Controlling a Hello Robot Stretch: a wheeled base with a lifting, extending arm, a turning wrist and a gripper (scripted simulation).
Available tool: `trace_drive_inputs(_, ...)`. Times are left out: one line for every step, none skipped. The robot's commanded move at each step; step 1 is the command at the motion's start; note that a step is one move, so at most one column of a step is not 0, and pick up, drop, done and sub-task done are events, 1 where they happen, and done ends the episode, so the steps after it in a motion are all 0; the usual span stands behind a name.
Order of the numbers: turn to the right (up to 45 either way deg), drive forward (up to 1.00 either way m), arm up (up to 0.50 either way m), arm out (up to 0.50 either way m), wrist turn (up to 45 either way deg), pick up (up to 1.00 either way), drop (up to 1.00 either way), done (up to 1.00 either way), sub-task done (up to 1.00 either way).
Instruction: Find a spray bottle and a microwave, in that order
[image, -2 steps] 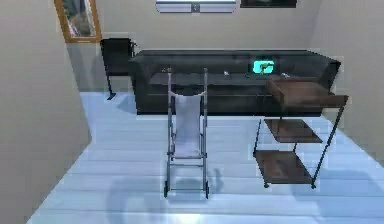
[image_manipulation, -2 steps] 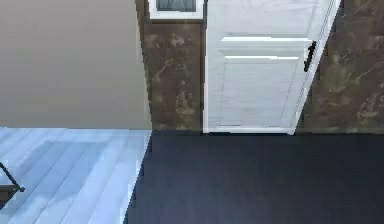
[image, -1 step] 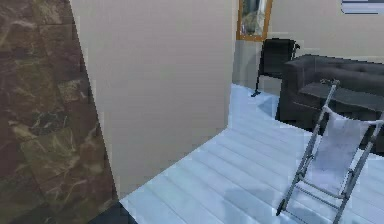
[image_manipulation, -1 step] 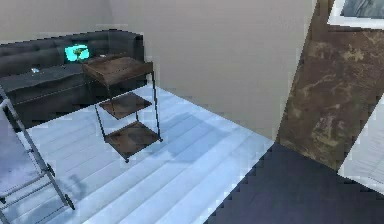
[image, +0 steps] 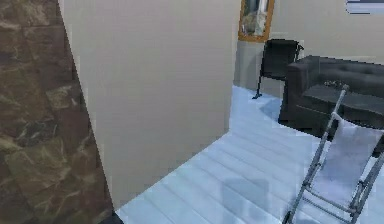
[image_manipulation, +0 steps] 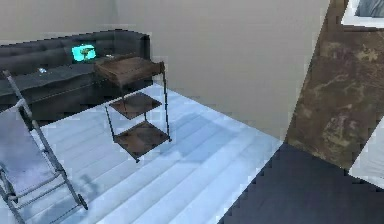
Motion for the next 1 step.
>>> trace_drive_inputs(-45.0, 0.00, 0.00, 0.00, 0.0, 0.00, 0.00, 0.00, 0.00)
